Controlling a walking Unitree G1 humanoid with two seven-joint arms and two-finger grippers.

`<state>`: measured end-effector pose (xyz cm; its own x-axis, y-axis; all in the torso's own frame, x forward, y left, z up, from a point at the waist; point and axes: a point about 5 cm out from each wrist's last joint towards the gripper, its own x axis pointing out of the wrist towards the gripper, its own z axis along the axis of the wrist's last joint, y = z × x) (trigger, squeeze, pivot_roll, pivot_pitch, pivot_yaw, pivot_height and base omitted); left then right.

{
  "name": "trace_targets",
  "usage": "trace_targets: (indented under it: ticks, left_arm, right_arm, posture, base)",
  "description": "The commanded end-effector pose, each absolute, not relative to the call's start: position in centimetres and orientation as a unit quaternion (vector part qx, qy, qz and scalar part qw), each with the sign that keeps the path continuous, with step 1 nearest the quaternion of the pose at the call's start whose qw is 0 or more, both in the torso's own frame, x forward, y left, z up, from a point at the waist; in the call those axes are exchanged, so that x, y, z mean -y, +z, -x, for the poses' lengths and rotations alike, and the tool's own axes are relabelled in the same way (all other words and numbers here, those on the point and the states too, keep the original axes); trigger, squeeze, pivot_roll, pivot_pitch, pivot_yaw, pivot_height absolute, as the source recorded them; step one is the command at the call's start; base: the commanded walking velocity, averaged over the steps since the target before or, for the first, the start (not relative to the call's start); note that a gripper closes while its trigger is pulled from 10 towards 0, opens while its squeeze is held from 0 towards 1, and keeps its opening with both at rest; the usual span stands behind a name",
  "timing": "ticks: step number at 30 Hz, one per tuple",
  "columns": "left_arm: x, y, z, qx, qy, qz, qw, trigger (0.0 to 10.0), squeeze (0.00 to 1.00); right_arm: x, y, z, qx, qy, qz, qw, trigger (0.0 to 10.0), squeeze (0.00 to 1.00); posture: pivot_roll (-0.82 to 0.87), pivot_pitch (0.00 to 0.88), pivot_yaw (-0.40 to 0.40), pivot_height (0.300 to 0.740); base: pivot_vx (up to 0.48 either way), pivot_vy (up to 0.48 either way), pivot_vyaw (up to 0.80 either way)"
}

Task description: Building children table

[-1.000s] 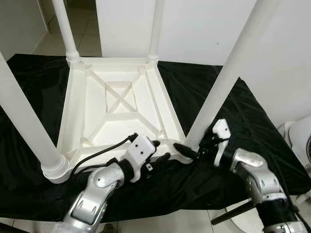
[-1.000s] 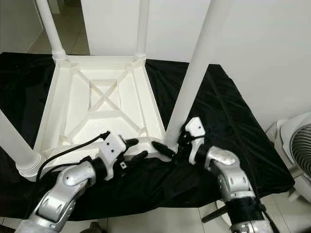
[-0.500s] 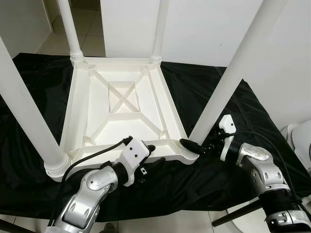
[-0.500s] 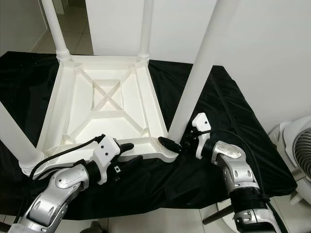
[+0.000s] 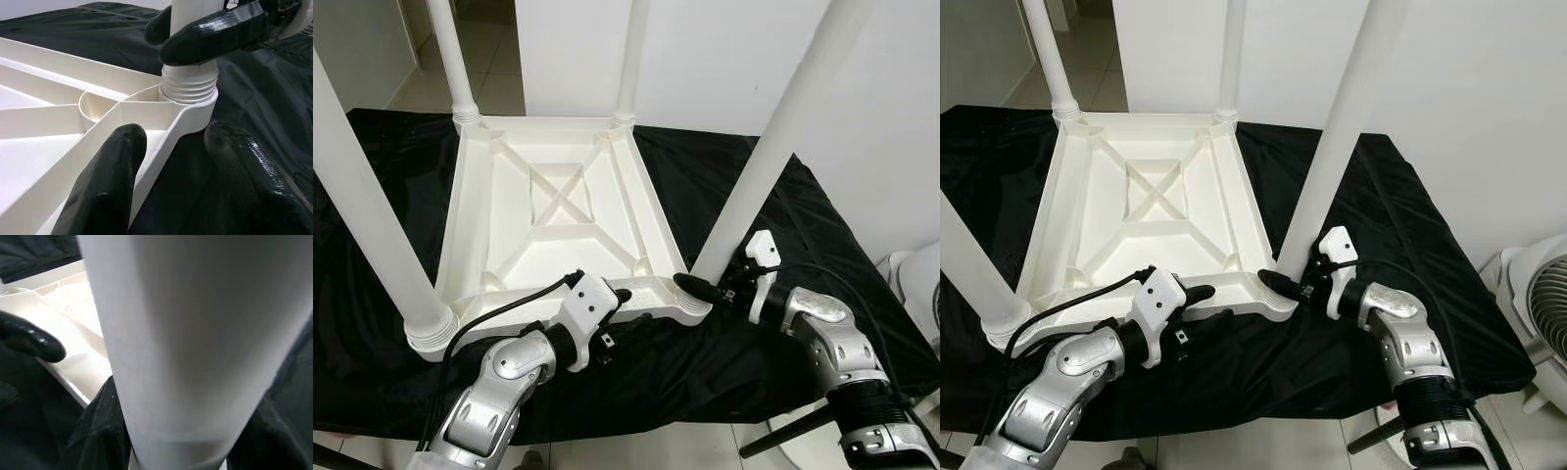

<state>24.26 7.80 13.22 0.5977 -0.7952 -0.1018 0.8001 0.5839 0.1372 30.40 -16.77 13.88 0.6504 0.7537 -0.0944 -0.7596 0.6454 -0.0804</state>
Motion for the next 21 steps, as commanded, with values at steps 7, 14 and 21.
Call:
trace_targets:
  ticks: [7,14,21]
  left_arm:
    - [-7.4,13.4,-24.7,-0.013,-0.436,-0.088,0.895,10.0,0.00]
    - [-7.2,13.4,-25.1,-0.012,-0.434,-0.095,0.896,10.0,0.00]
    - [-7.0,13.6,-25.4,-0.006,-0.430,-0.094,0.898,10.0,0.00]
  right_arm:
    - [14.4,12.9,-30.0,-0.042,0.254,0.032,0.966,10.0,0.00]
    - [13.2,12.4,-29.7,-0.073,0.100,-0.024,0.992,10.0,0.00]
    - [12.1,12.4,-29.4,-0.079,0.027,-0.019,0.996,10.0,0.00]
  posture:
    - [0.08,0.005,-0.067,0.740]
    - [0.08,0.007,-0.061,0.740]
    - [0.08,0.006,-0.061,0.740]
  base:
    - [0.000,0.000,0.00]
    - [0.000,0.000,0.00]
    - [0.000,0.000,0.00]
